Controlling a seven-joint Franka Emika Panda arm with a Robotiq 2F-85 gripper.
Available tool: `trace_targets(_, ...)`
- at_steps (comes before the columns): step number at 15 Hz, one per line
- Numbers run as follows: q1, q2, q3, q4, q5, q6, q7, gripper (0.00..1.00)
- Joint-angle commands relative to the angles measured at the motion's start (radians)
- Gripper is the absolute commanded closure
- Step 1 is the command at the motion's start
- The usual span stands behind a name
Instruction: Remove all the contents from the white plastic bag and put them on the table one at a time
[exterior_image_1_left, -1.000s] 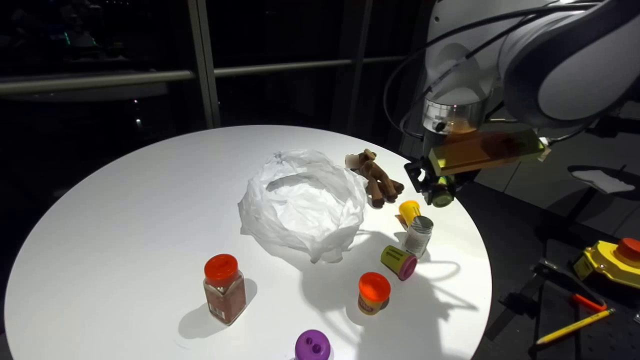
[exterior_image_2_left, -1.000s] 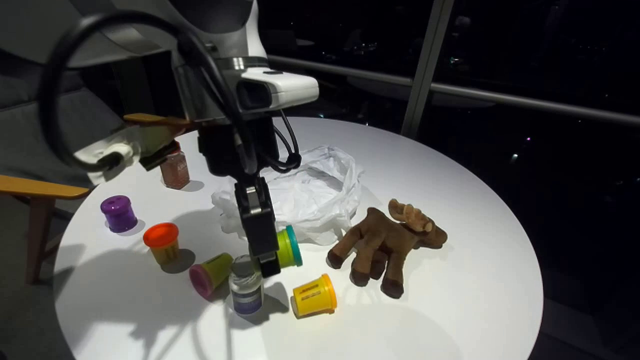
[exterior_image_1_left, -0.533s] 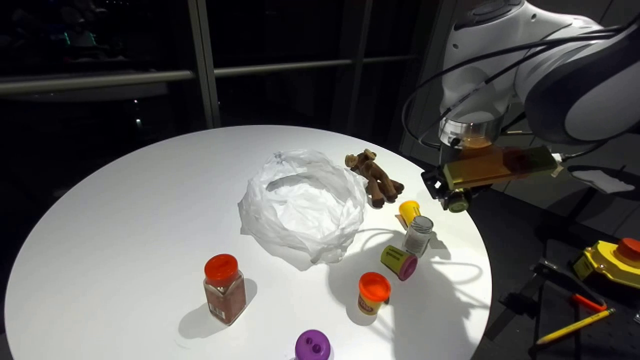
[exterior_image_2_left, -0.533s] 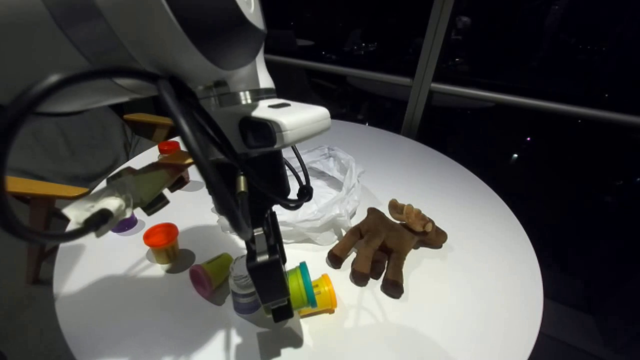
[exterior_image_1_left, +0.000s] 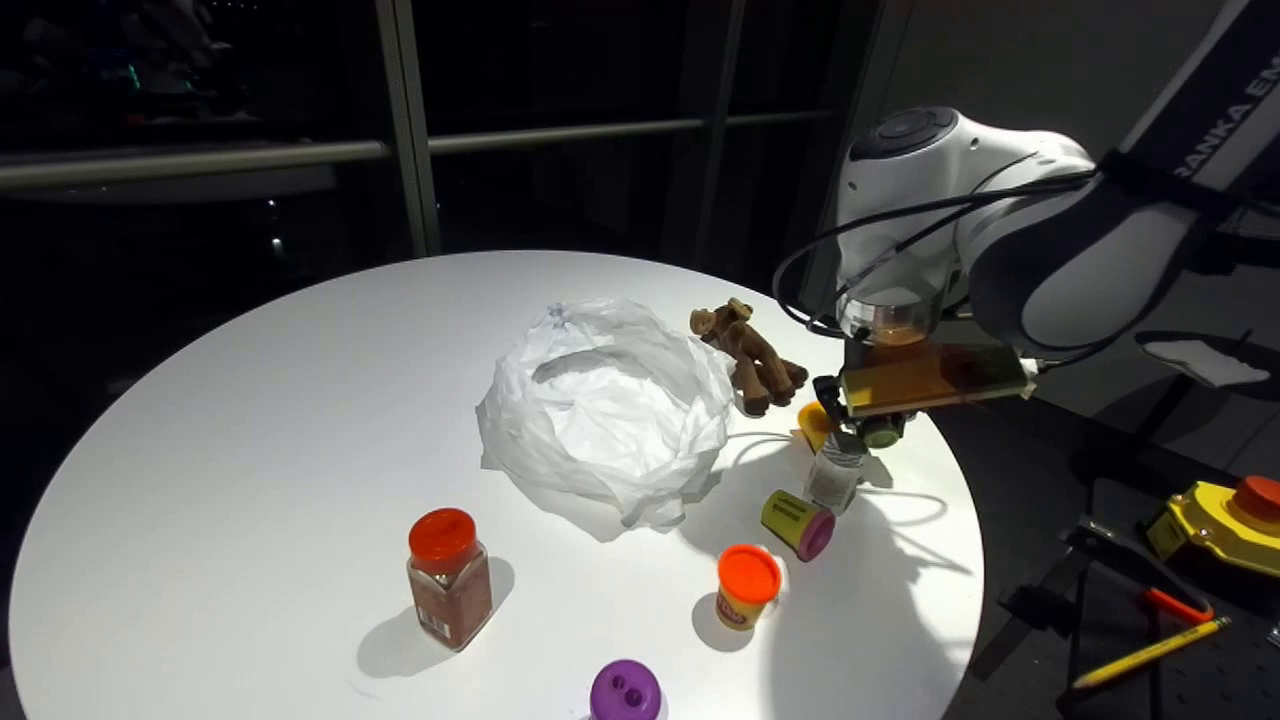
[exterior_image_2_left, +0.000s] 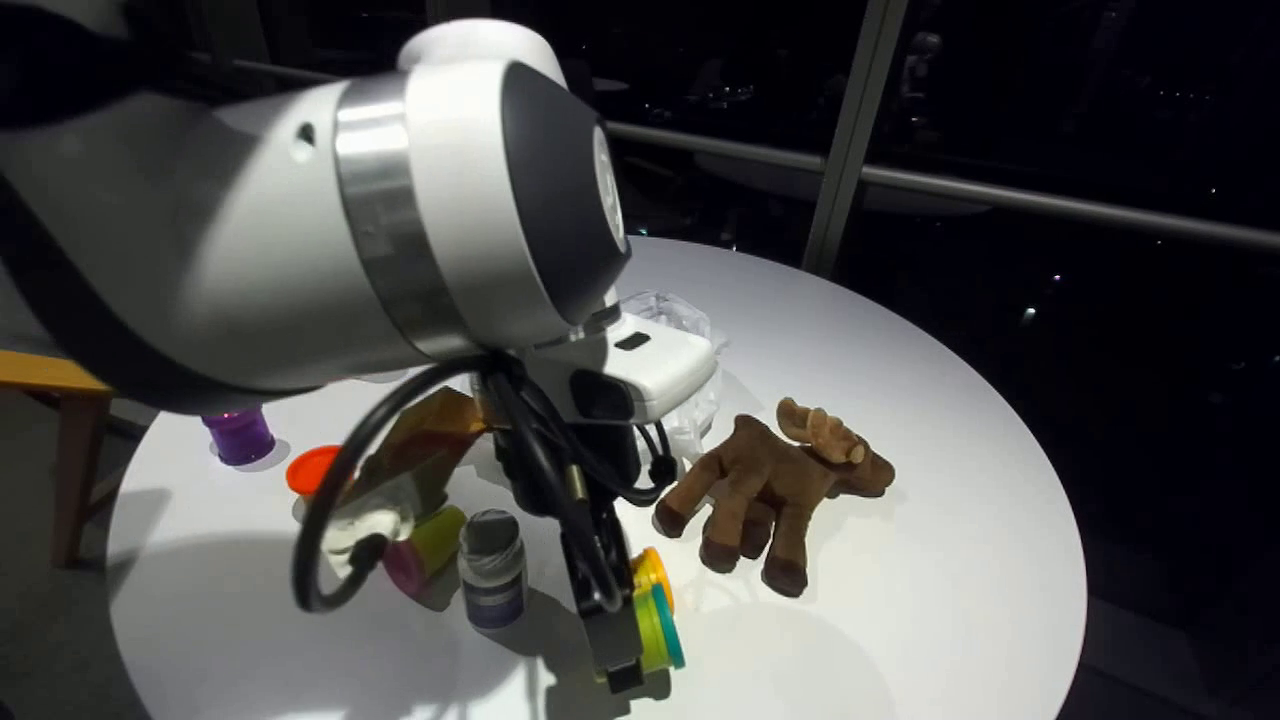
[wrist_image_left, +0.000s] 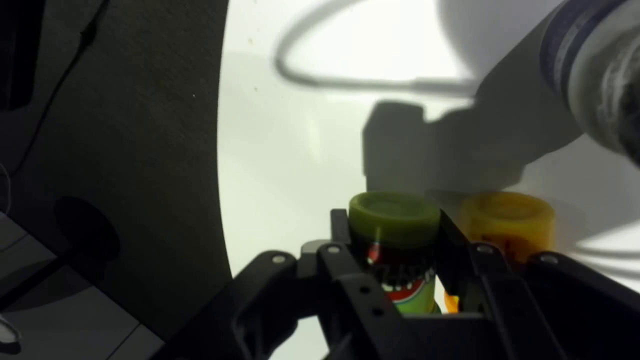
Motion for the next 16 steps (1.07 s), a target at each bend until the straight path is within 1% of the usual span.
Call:
trace_targets(1,-0.003,0.097,-0.038,0.105,0.027,0.032,0.020,0.82)
trace_targets(4,-0.012,0.148,-0.049,0.170,0.079,0.025,-0.013,0.82)
trace_targets(7,-0.022,0.176,-0.042,0.217,0.153,0.032,-0.054,0.75)
trace_targets(9,-0.025,0.184,-0.043,0.245,0.208,0.036,-0.098,0.32)
trace_targets(10,-0.024,0.176,-0.041,0.247,0.236,0.043,-0.125,0.29)
trace_targets(11,-0.018,0.178,-0.046,0.254,0.260,0.047,-0.145,0.29)
trace_targets(15,0.021,0.107,-0.058,0.225,0.296,0.050,-0.213,0.01)
trace_targets(16,0.025,0.078,-0.050,0.211,0.307,0.037,-0.233,0.00)
